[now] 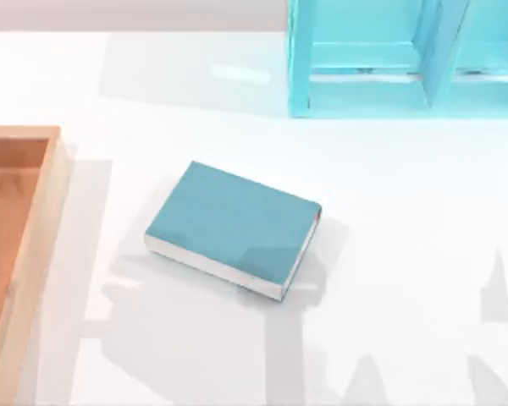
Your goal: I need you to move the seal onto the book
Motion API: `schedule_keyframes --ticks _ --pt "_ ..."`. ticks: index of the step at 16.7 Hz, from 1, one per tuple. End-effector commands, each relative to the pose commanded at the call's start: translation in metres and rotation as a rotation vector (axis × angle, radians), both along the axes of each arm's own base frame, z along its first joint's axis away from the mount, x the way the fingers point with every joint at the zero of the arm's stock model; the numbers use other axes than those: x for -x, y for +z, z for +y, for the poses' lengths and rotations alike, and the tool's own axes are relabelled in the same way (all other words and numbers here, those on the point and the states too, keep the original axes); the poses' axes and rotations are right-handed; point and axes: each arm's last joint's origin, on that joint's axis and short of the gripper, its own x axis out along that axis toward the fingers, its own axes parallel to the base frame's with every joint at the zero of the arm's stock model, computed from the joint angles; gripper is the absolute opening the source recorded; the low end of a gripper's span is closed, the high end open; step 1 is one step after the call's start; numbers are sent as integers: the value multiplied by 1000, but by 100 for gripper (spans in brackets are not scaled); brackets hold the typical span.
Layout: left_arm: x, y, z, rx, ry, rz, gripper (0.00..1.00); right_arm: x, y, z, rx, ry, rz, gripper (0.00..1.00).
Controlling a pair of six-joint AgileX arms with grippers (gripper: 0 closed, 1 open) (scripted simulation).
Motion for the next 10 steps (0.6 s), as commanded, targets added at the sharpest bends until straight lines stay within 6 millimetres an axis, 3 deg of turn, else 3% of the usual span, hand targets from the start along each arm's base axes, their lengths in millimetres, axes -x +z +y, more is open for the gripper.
schedule_keyframes --ticks 5,10 --pt "-52 -25 28 49 -2 264 100 0 0 0 0 0 0 100" --pt "-68 -37 39 70 -3 345 100 0 0 0 0 0 0 100"
